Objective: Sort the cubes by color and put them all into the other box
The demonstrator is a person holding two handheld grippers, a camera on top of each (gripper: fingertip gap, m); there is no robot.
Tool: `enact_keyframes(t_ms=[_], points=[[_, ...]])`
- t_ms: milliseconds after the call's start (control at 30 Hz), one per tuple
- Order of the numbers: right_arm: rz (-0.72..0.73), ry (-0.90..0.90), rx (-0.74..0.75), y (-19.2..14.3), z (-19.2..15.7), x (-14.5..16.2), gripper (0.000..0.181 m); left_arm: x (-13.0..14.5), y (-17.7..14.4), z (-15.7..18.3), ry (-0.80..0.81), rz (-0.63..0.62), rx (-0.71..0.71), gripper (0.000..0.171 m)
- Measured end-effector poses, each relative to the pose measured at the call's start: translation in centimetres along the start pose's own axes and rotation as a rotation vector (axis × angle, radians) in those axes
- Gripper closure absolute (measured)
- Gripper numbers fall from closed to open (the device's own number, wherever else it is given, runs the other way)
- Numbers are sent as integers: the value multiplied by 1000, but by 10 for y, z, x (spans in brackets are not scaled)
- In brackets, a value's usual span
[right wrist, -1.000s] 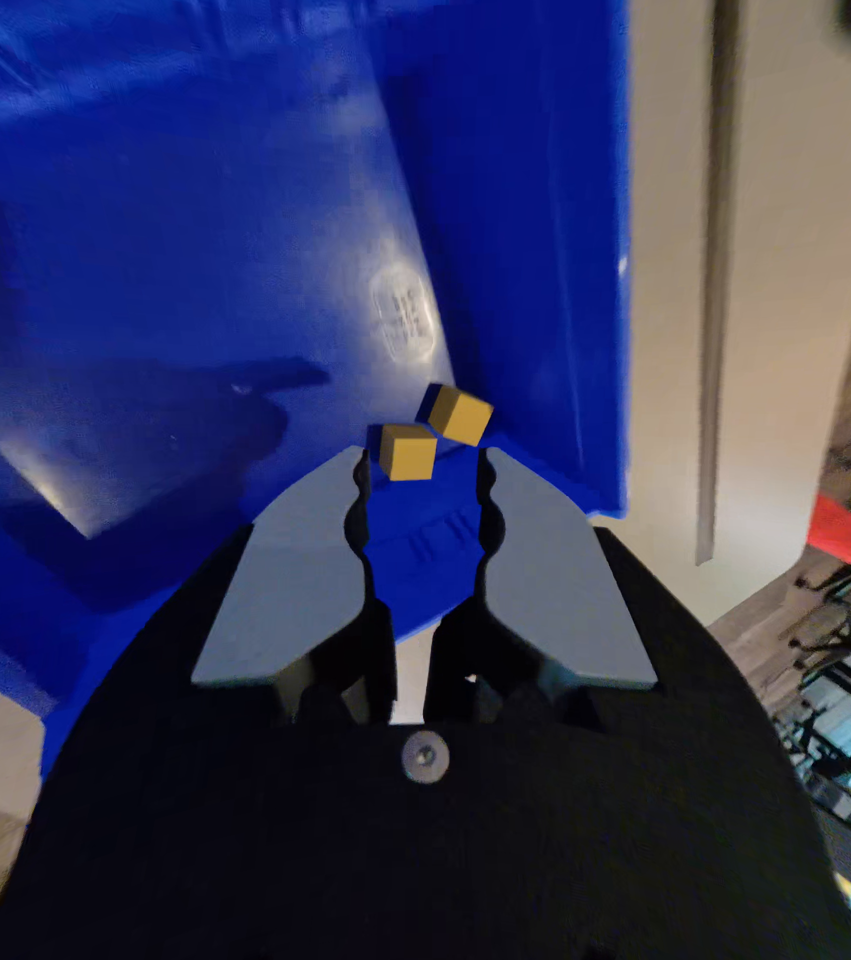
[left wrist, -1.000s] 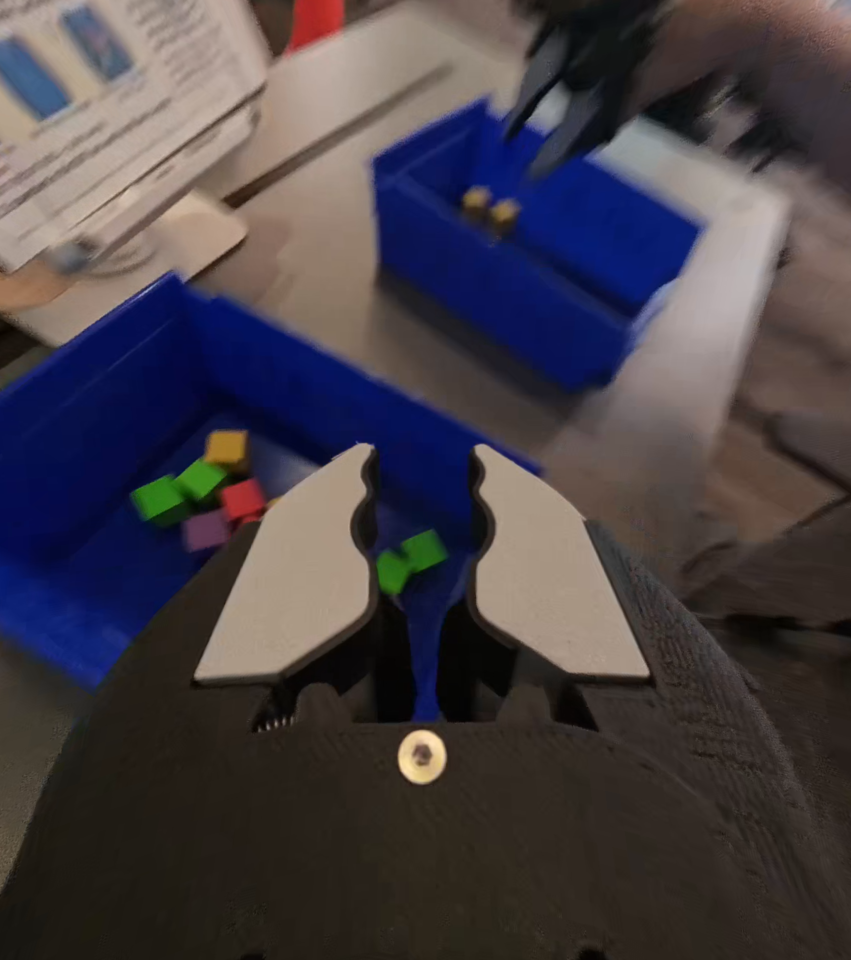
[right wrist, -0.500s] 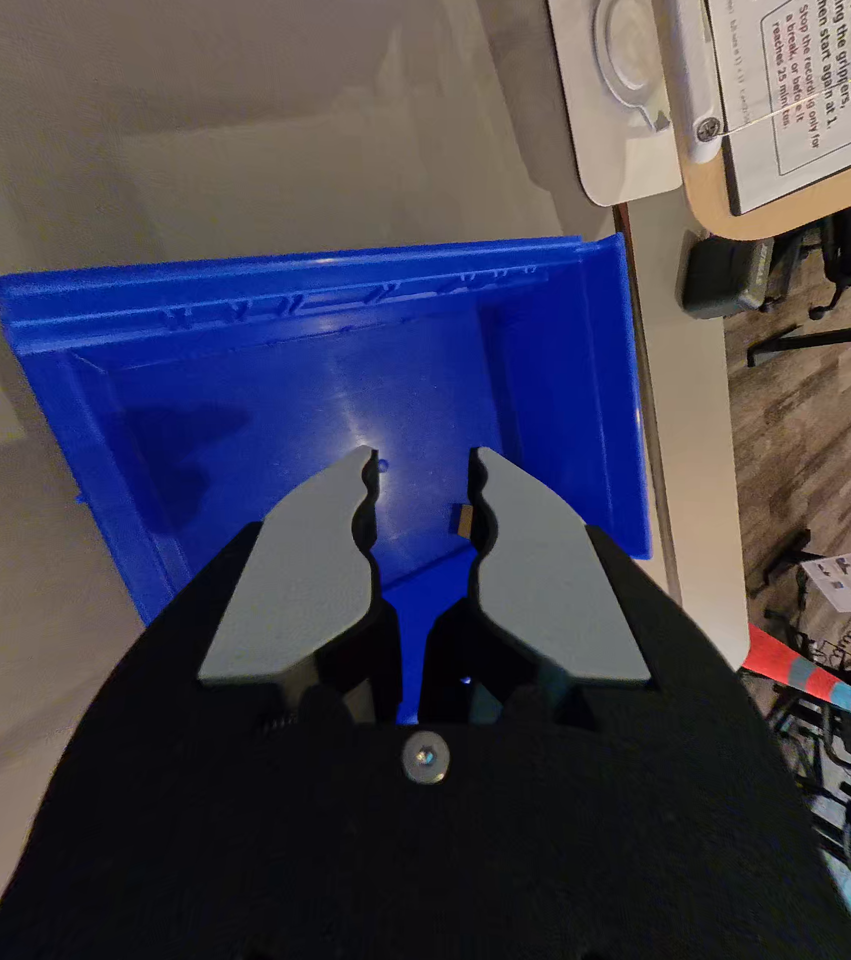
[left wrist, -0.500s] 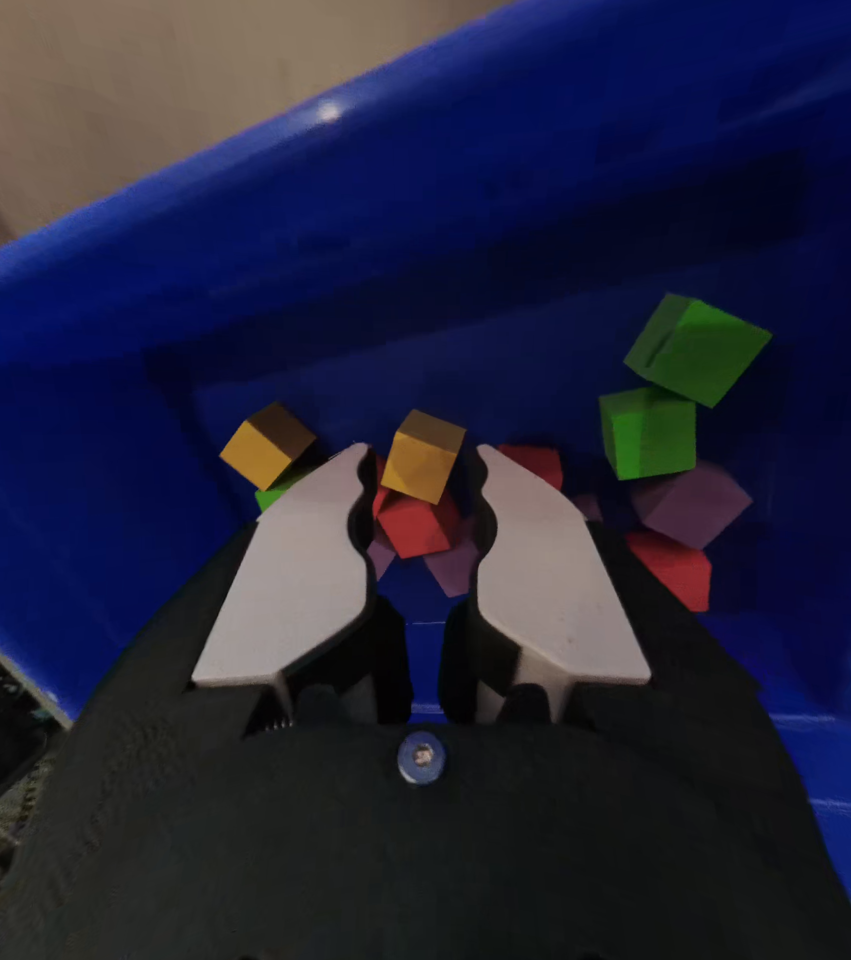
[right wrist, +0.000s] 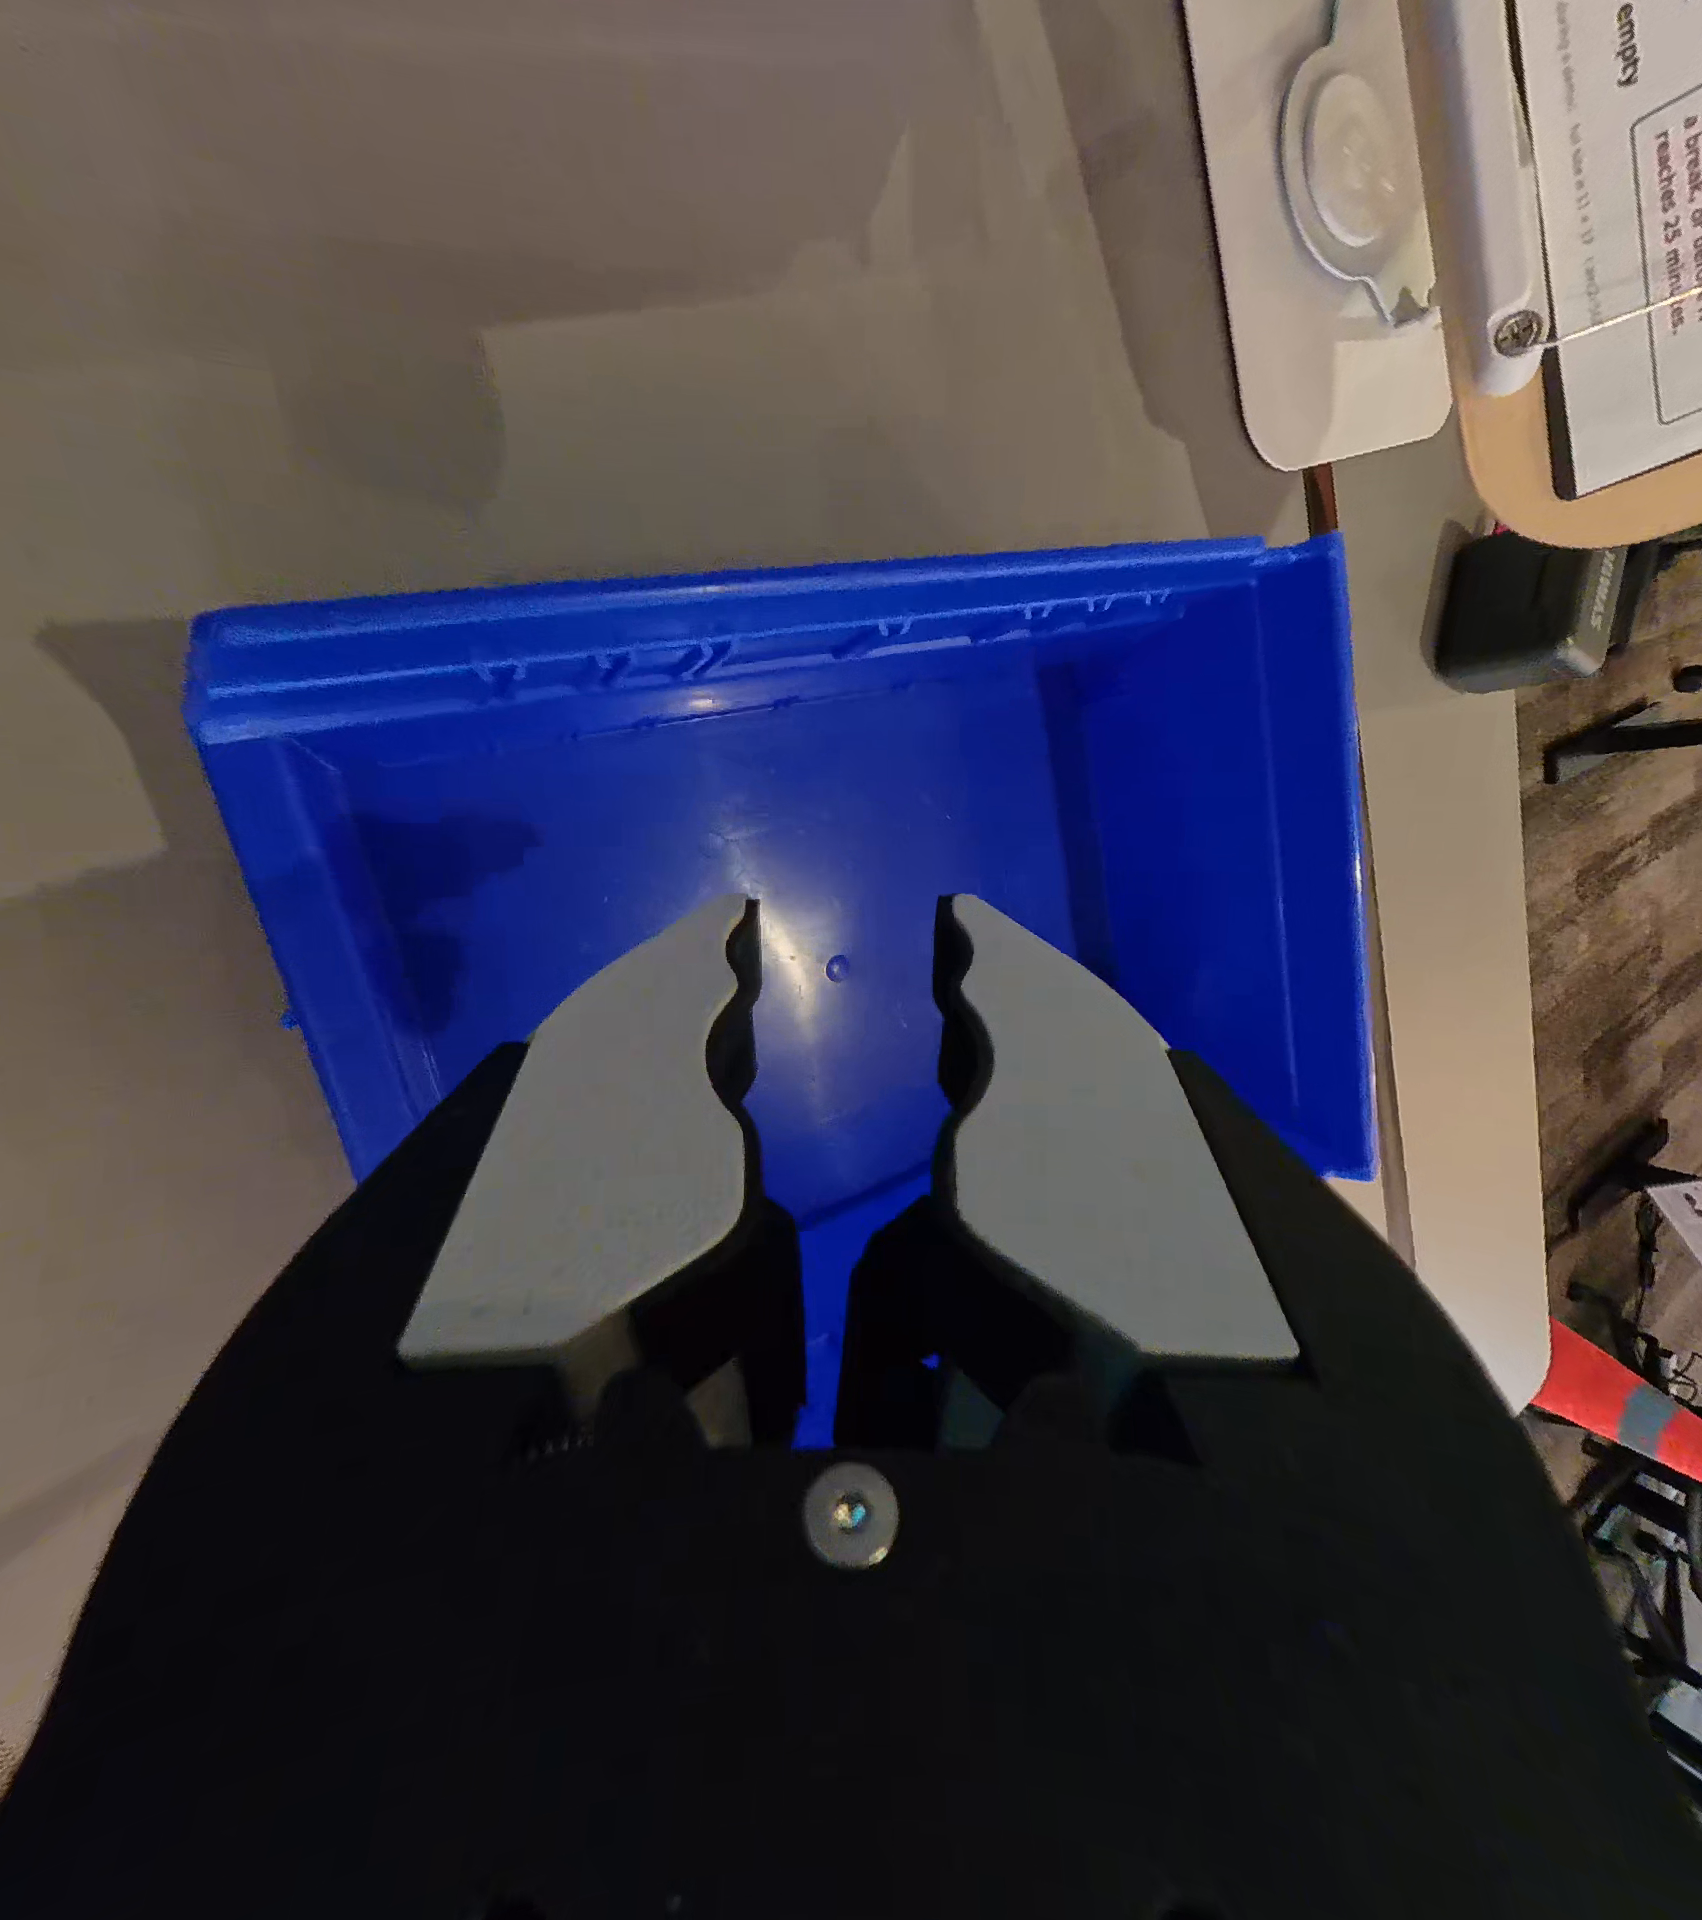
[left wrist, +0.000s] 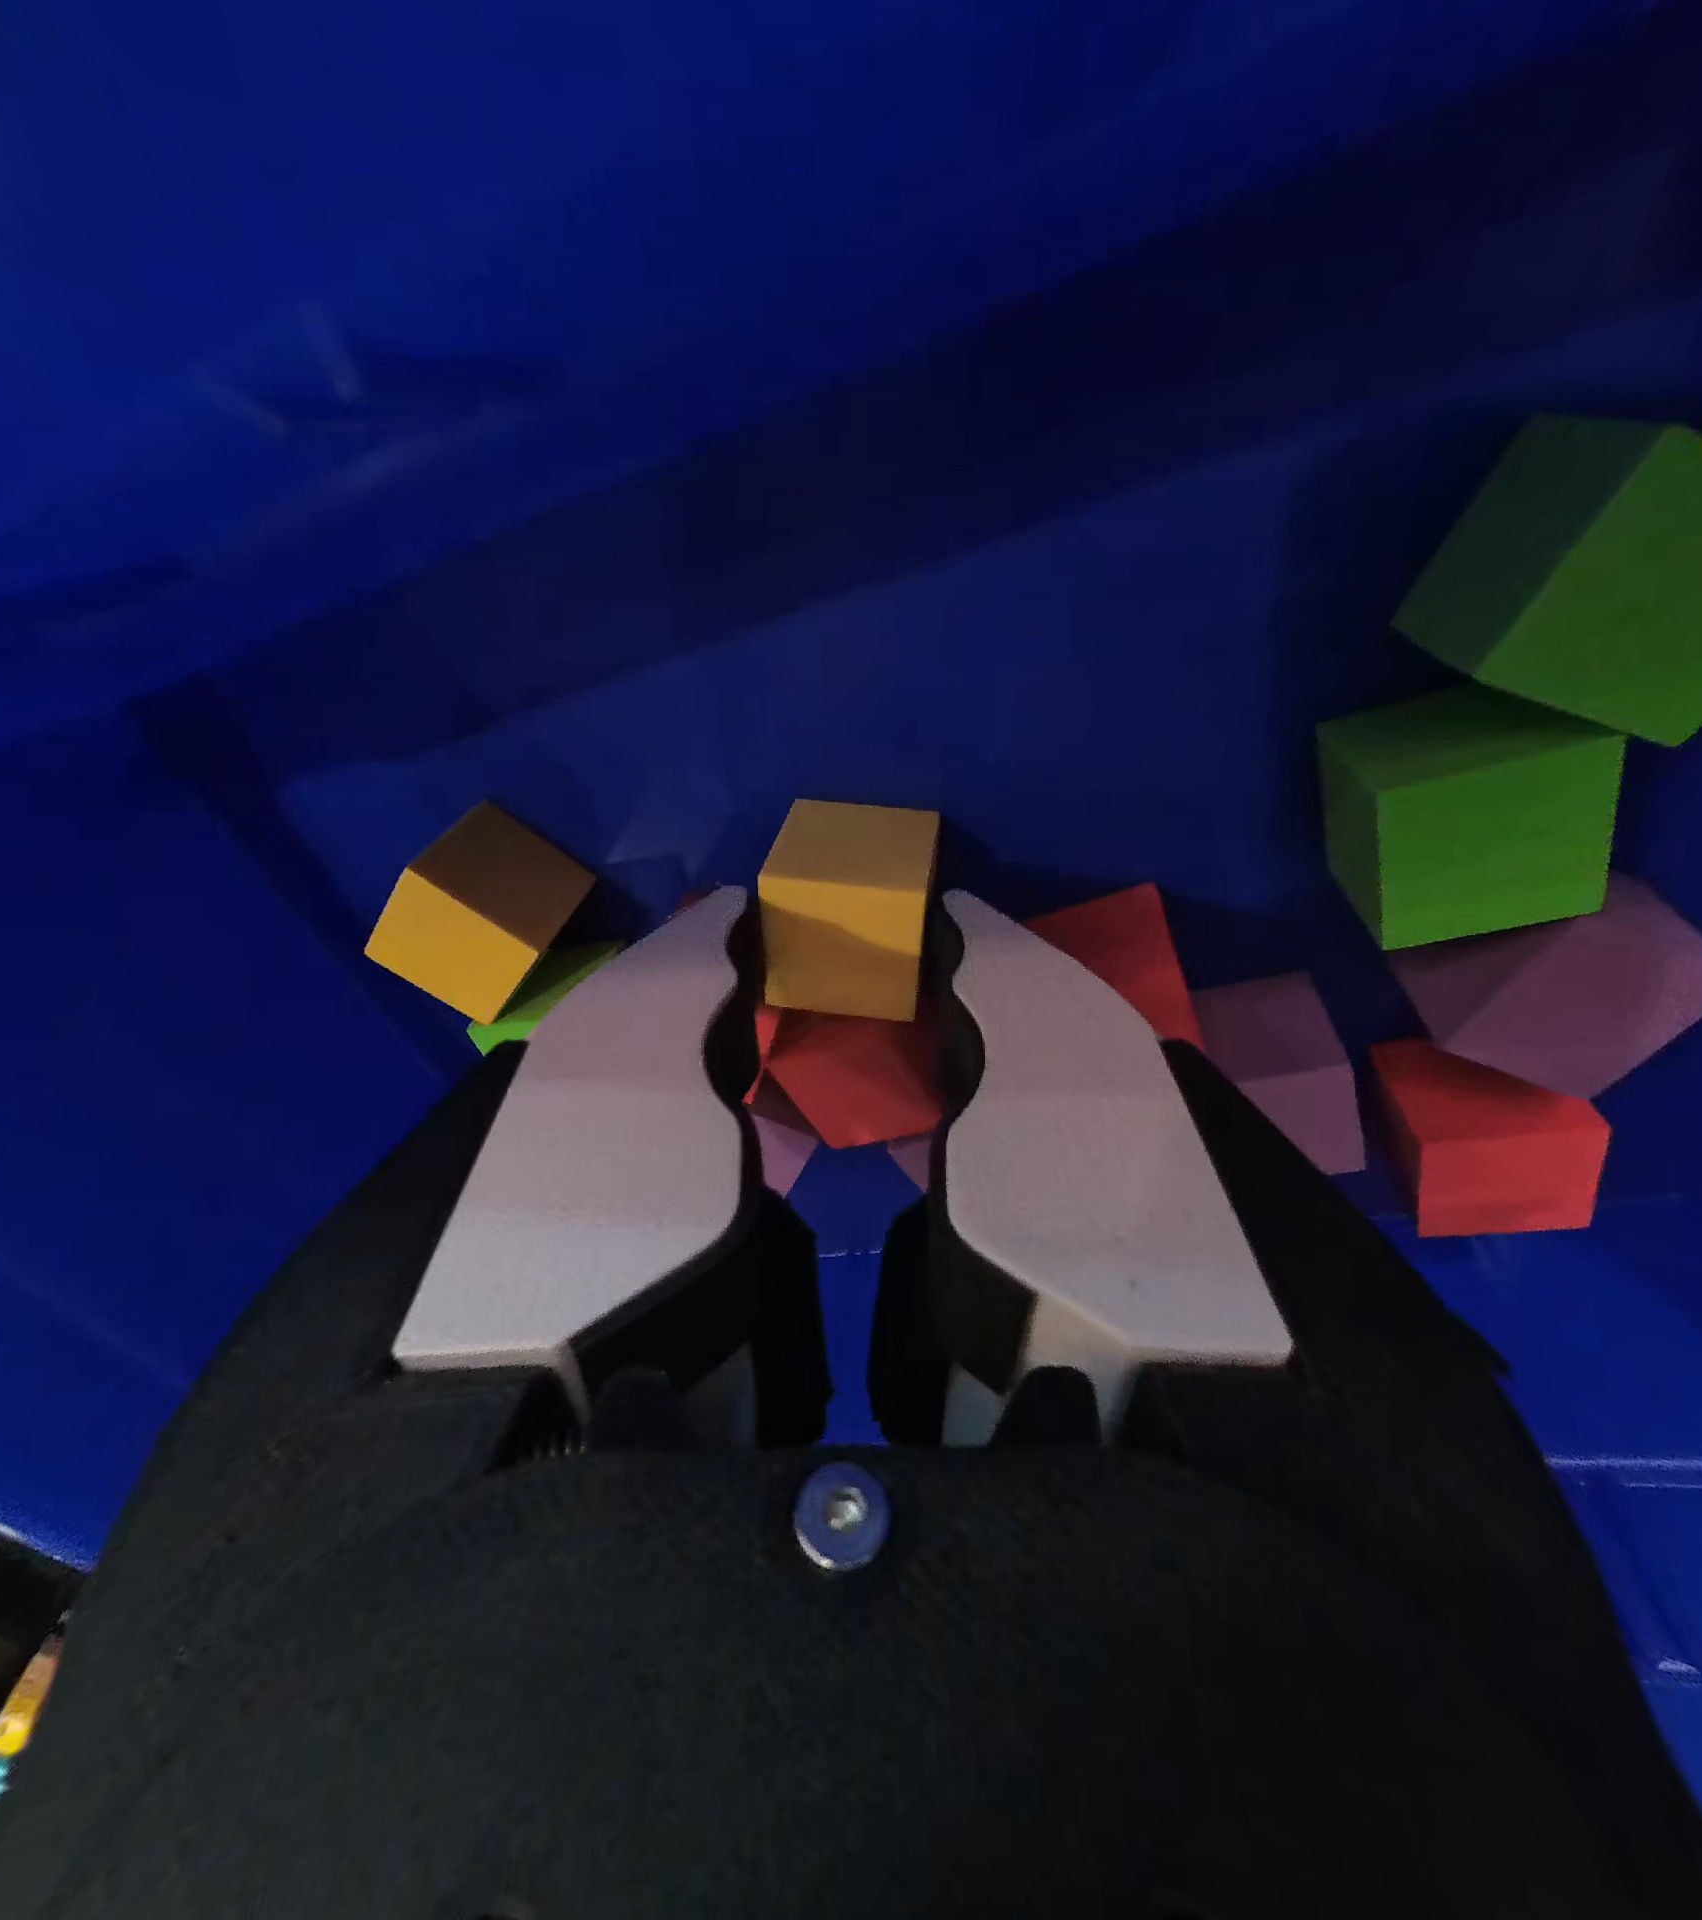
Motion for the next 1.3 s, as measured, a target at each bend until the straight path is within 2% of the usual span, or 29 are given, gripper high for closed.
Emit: enact_keyframes(t_ms=[133,200,267,400,567,667,800,933,1100,1233,1300], points=[[41,-25,0,-5,-4,-12,150,2,-4,-3,-85,26,17,143],[100,-50,-13,-6,-10,-22,151,2,-15,-6,-182,112,35,143],[178,-96,-3,-5,-17,-35,152,1,-32,-7,-305,257,86,143],[319,-219,51,5,-32,-64,151,2,-76,-4,-540,588,280,142],[486,-342,158,16,-53,-109,140,6,-135,7,-779,1069,523,143],[593,-396,206,15,-63,-136,138,3,-157,17,-869,1238,619,143],[696,-480,268,5,-73,-169,135,-12,-169,32,-937,1328,771,143],[734,-522,260,-2,-82,-191,136,-28,-172,43,-940,1318,852,143],[734,-524,217,-1,-87,-201,139,-37,-175,49,-910,1314,878,143],[770,-517,203,-3,-90,-201,152,-41,-177,51,-887,1301,895,143],[785,-495,176,-5,-89,-199,152,-43,-177,51,-888,1304,906,143]])
Point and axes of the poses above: each gripper's, where its closed fingertips meet, y out along the fingers, x out of its underside, z = x × y across the jaws, the point moved 8 cm from there along -y, back along the fingers, and after that the axes turned 11 degrees about -x, right-handed, at the moved point
